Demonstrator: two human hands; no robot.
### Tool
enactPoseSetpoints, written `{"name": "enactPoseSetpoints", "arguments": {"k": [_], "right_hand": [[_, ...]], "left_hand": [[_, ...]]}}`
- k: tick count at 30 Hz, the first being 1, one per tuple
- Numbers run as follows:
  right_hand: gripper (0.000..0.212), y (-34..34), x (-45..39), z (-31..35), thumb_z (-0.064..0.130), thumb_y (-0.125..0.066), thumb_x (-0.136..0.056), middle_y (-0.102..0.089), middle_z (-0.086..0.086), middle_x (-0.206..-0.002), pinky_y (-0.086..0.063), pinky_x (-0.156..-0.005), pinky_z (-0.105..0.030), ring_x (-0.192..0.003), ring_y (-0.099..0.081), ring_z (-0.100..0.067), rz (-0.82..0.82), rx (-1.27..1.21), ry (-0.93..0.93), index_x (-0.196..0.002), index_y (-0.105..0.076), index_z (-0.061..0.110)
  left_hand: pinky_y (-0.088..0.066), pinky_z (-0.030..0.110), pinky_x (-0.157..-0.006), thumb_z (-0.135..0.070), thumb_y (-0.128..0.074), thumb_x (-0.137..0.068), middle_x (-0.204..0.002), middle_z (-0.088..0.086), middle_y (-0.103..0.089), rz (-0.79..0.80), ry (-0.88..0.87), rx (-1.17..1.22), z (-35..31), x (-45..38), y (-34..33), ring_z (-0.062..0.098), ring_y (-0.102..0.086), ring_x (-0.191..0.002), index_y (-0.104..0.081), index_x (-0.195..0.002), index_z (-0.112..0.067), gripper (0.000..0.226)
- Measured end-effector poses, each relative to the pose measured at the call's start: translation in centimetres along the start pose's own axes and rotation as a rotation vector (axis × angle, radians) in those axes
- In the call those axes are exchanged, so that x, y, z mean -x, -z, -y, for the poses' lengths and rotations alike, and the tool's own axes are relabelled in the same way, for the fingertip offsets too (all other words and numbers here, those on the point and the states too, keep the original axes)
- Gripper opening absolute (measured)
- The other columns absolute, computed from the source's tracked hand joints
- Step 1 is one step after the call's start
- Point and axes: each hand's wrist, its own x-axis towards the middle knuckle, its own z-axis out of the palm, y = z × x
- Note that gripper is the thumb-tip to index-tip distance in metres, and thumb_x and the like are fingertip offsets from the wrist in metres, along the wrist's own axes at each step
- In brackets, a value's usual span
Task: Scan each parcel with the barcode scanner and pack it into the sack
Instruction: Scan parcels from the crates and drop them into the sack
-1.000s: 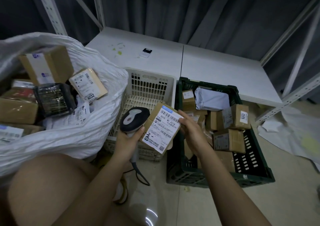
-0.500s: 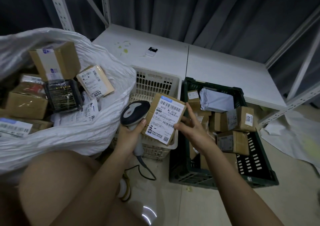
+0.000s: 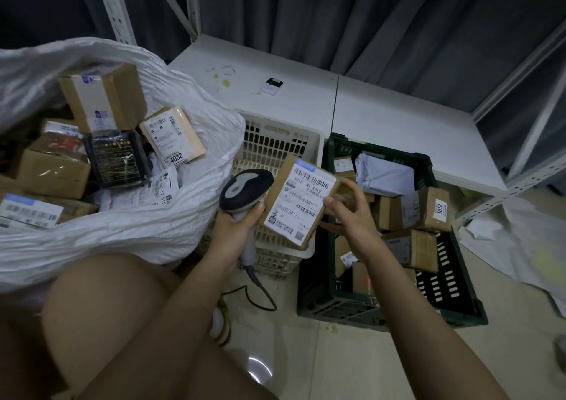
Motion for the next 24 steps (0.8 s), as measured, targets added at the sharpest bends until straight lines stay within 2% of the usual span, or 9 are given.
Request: {"name": "enactPoseSetpoints", "arguments": {"k": [3, 7, 9, 11, 14, 15, 17, 21, 24], "right_hand": [[0.045, 1.0, -1.5, -0.1, 0.019, -0.066, -0.091, -0.066, -0.007, -0.12, -0.057, -0.085, -0.048, -0.107, -0.066, -0.024, -0.121, -0.034, -0.046, -0.129, -0.046, 0.03], [0.051, 1.6, -3.3, -0.5, 0.024, -0.069, -0.088, -0.063, -0.007, -0.124, -0.057, -0.085, -0.05, -0.109, -0.064, -0.026, -0.155, -0.007, -0.105, -0.132, -0.043, 0.033], [0.054, 1.2, -3.6, -0.7, 0.025, -0.07, -0.088, -0.06, -0.008, -0.127, -0.058, -0.081, -0.047, -0.11, -0.063, -0.027, -0.139, 0.039, -0.106, -0.134, -0.042, 0.033], [0.054, 1.0, -3.8, -0.8, 0.022, -0.069, -0.089, -0.058, -0.008, -0.127, -0.056, -0.072, -0.039, -0.111, -0.062, -0.027, -0.133, 0.064, -0.1, -0.135, -0.041, 0.031], [0.054, 0.9, -4.0, -1.0, 0.019, -0.067, -0.091, -0.057, -0.008, -0.127, -0.055, -0.069, -0.033, -0.11, -0.062, -0.025, -0.141, 0.055, -0.093, -0.137, -0.04, 0.029], [0.054, 0.9, -4.1, -1.0, 0.019, -0.066, -0.091, -0.057, -0.008, -0.126, -0.054, -0.068, -0.032, -0.109, -0.062, -0.025, -0.142, 0.055, -0.09, -0.137, -0.04, 0.028], [0.054, 1.1, -4.2, -1.2, 0.018, -0.066, -0.091, -0.057, -0.009, -0.127, -0.055, -0.067, -0.031, -0.107, -0.063, -0.024, -0.139, 0.06, -0.083, -0.136, -0.04, 0.028], [0.054, 1.4, -4.3, -1.6, 0.016, -0.067, -0.09, -0.057, -0.009, -0.128, -0.057, -0.075, -0.038, -0.107, -0.063, -0.024, -0.137, 0.062, -0.079, -0.135, -0.041, 0.029], [0.053, 1.3, -4.3, -1.6, 0.015, -0.066, -0.09, -0.056, -0.009, -0.127, -0.057, -0.075, -0.038, -0.107, -0.063, -0.023, -0.134, 0.068, -0.073, -0.135, -0.041, 0.028]], "left_hand": [[-0.04, 0.033, -0.106, -0.021, -0.069, -0.086, -0.132, -0.004, -0.057, -0.011, -0.009, -0.011, -0.1, 0.3, -0.1, 0.011, -0.053, -0.118, -0.048, -0.137, -0.018, 0.055], [-0.043, 0.026, -0.097, -0.016, -0.07, -0.085, -0.114, -0.017, -0.061, 0.136, -0.028, -0.091, -0.4, 1.3, -0.7, -0.003, -0.057, -0.105, -0.056, -0.114, -0.034, 0.037], [-0.046, 0.023, -0.097, -0.016, -0.072, -0.083, -0.12, -0.011, -0.062, 0.191, -0.028, -0.132, 0.1, 1.9, -1.0, 0.001, -0.058, -0.109, -0.055, -0.122, -0.028, 0.044], [-0.047, 0.011, -0.089, -0.015, -0.072, -0.084, -0.125, -0.007, -0.06, 0.23, -0.046, -0.168, 0.4, 2.5, -1.4, 0.001, -0.057, -0.11, -0.054, -0.129, -0.02, 0.049], [-0.043, 0.001, -0.08, -0.013, -0.071, -0.085, -0.126, -0.007, -0.058, 0.268, -0.068, -0.224, 0.8, 2.7, -1.6, -0.009, -0.054, -0.107, -0.05, -0.135, -0.014, 0.054], [-0.042, 0.001, -0.08, -0.012, -0.071, -0.085, -0.127, -0.008, -0.058, 0.276, -0.077, -0.239, 0.9, 2.7, -1.6, -0.011, -0.053, -0.107, -0.049, -0.136, -0.014, 0.055], [-0.041, 0.001, -0.083, -0.013, -0.072, -0.084, -0.13, -0.004, -0.057, 0.275, -0.084, -0.264, 1.3, 2.5, -1.5, -0.002, -0.054, -0.114, -0.048, -0.137, -0.013, 0.058], [-0.041, 0.002, -0.087, -0.013, -0.074, -0.082, -0.13, -0.003, -0.058, 0.255, -0.087, -0.281, 1.9, 2.1, -1.4, 0.007, -0.054, -0.119, -0.05, -0.135, -0.013, 0.059], [-0.043, 0.012, -0.096, -0.016, -0.076, -0.081, -0.132, -0.003, -0.058, 0.258, -0.082, -0.292, 2.1, 1.8, -1.3, 0.008, -0.054, -0.121, -0.049, -0.136, -0.014, 0.061]]}}
